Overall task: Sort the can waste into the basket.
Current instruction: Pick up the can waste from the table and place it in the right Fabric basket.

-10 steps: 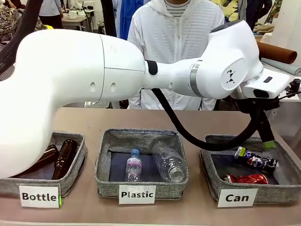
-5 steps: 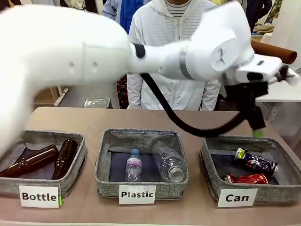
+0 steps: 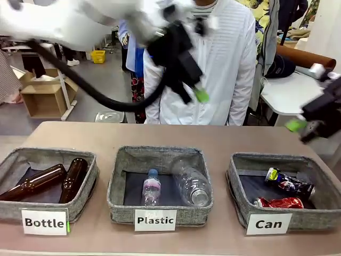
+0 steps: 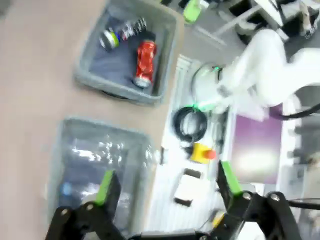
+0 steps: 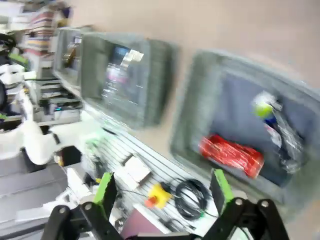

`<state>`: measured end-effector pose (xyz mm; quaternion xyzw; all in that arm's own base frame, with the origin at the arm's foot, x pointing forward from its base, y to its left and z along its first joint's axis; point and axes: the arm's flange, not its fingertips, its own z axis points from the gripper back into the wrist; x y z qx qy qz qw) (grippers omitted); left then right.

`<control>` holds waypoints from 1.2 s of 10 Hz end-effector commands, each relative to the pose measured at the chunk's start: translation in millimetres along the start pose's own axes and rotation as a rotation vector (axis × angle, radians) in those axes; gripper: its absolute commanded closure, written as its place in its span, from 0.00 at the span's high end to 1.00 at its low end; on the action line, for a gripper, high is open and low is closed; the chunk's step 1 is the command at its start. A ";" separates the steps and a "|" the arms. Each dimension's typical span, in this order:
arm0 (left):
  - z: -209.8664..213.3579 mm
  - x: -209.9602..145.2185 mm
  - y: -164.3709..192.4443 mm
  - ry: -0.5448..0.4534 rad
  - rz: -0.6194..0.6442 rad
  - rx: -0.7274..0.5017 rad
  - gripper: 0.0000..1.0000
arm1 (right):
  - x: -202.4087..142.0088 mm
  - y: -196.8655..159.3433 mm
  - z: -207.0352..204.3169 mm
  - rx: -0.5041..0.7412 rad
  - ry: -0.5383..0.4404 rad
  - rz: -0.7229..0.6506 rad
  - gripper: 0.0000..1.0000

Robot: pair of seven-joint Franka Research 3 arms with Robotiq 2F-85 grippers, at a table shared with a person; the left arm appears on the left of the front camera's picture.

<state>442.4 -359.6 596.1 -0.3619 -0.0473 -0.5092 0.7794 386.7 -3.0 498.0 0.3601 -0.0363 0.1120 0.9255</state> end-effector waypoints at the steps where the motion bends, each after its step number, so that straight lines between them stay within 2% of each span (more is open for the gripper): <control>1: 36.8 -93.6 34.1 -0.217 0.197 -0.171 1.00 | 45.4 0.6 -27.4 0.199 -0.034 -0.066 1.00; 3: 81.5 -185.5 83.8 -0.370 0.401 -0.238 1.00 | 69.6 12.0 -45.3 0.394 -0.168 -0.075 1.00; 4: 95.2 -228.9 112.0 -0.300 0.422 -0.306 1.00 | 69.2 5.7 -42.4 0.496 -0.154 -0.052 1.00; 5: 102.6 -275.6 141.2 -0.361 0.526 -0.359 1.00 | 65.1 -10.0 -36.8 0.538 -0.135 -0.083 1.00; 6: 106.5 -324.7 164.6 -0.532 0.583 -0.411 1.00 | 52.6 -29.8 -20.4 0.573 -0.112 -0.080 1.00; 7: 106.7 -354.0 178.1 -0.675 0.606 -0.383 1.00 | 41.4 -46.9 -9.3 0.505 -0.050 -0.138 1.00; 8: 106.7 -310.4 151.7 -0.414 0.567 -0.356 1.00 | 38.1 -63.0 -7.4 0.357 -0.035 -0.232 1.00; 9: 106.7 -310.4 151.7 -0.414 0.567 -0.356 1.00 | 50.0 -30.6 -21.6 0.538 -0.108 -0.119 1.00; 12: 106.7 -310.4 151.7 -0.414 0.567 -0.356 1.00 | 50.0 -30.6 -21.6 0.538 -0.108 -0.119 1.00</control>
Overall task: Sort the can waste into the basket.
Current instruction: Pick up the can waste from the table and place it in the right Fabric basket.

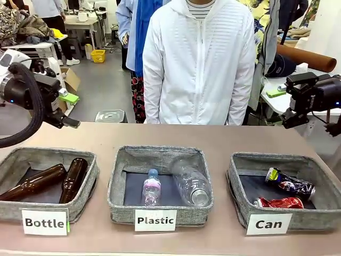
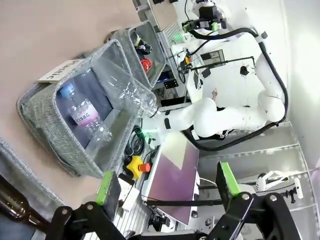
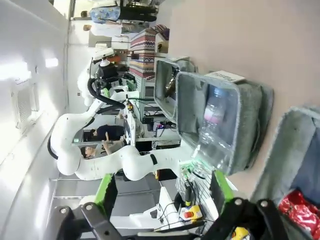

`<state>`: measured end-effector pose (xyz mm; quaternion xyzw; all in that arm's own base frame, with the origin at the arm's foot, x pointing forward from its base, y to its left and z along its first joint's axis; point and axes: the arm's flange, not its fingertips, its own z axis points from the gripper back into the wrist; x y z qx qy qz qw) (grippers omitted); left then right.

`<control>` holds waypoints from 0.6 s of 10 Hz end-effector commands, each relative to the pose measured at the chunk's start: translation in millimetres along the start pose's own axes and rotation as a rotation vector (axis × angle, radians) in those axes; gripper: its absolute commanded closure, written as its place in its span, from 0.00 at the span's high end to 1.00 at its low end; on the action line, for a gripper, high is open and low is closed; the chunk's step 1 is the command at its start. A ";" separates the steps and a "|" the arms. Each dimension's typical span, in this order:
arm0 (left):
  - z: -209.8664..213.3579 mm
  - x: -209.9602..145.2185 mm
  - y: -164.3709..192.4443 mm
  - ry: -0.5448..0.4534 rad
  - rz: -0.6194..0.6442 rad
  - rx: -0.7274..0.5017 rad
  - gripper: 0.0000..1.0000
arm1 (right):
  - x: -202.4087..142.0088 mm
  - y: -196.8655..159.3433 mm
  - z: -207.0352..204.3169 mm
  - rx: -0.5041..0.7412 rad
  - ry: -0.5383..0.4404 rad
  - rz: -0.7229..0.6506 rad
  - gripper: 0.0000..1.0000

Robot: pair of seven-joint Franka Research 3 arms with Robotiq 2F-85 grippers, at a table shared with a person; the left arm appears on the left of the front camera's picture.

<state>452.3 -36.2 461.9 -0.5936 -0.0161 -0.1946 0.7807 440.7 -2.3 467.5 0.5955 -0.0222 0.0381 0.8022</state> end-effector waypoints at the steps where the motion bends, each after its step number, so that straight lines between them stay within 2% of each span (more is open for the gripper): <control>1: 9.2 -4.7 5.0 0.004 0.013 0.021 1.00 | 1.6 2.0 -0.5 0.011 -0.011 0.022 1.00; 6: 9.2 -4.7 5.0 0.004 0.013 0.021 1.00 | 1.6 2.0 -0.5 0.011 -0.011 0.022 1.00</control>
